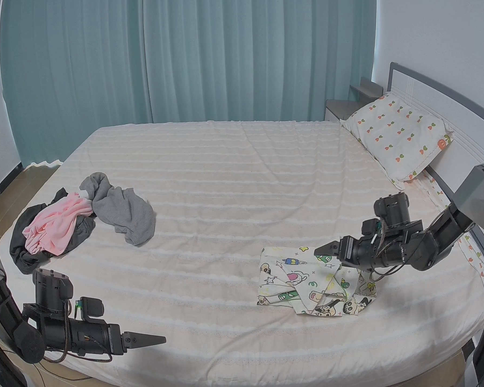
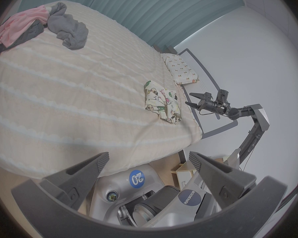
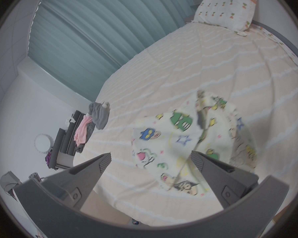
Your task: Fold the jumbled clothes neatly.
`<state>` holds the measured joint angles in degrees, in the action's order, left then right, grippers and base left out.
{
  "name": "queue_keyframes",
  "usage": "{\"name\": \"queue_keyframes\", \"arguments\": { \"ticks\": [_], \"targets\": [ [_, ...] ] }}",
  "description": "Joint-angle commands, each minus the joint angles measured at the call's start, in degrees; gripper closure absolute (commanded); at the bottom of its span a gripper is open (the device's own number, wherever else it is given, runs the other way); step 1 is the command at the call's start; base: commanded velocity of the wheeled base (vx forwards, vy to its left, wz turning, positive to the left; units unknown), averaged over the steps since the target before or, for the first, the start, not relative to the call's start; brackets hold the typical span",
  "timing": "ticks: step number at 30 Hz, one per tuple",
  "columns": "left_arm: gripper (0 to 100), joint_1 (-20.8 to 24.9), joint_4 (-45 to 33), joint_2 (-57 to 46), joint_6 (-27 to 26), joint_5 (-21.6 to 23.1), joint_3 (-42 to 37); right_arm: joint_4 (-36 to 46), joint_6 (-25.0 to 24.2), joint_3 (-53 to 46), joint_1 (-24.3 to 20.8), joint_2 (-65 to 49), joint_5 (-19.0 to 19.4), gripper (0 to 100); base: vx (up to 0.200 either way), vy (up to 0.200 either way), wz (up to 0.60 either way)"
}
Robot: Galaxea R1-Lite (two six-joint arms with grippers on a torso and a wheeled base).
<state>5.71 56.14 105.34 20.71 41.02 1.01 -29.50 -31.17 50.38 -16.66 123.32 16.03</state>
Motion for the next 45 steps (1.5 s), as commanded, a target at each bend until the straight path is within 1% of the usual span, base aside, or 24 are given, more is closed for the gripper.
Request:
{"name": "queue_keyframes", "arguments": {
  "ticks": [1,9,14,19,24,32,33,41,45],
  "targets": [
    [0,0.45,0.02,1.27,0.03,-0.06,-1.01,-0.73,-1.44,0.68,-2.94,5.26,-2.67,0,0.0,0.0,0.0],
    [0,0.45,0.02,1.27,-0.06,-0.06,-1.01,-0.29,-1.26,0.94,-2.58,6.93,-2.76,0,0.0,0.0,0.0],
    [0,0.36,0.02,1.27,-0.06,0.02,-1.01,0.06,-1.26,4.37,-2.58,9.13,-2.85,0,0.0,0.0,0.0],
    [0,0.36,0.02,1.27,-0.06,0.02,-1.01,2.52,-1.26,6.75,-2.94,10.19,-2.93,0,0.0,0.0,0.0],
    [0,0.27,0.02,1.27,-0.06,-0.06,-1.01,4.72,-1.26,9.82,-2.14,12.38,-3.11,0,0.0,0.0,0.0],
    [0,0.27,0.02,1.27,-0.06,0.02,-1.01,5.16,-1.17,11.05,-1.79,13.35,-3.02,0,0.0,0.0,0.0],
    [0,0.27,0.02,1.27,-0.06,-0.06,-1.01,5.16,-1.26,11.75,-1.7,13.88,-3.02,100,0.0,0.0,0.0],
    [0,0.18,0.02,1.27,-0.06,-0.06,-1.01,5.16,-1.08,10.88,-0.83,13.53,-3.11,100,0.0,0.0,0.0],
    [0,0.18,0.02,1.18,-0.06,-0.06,-1.01,4.63,-1.08,7.62,0.05,10.89,-3.02,100,0.0,0.0,0.0]
  ]
}}
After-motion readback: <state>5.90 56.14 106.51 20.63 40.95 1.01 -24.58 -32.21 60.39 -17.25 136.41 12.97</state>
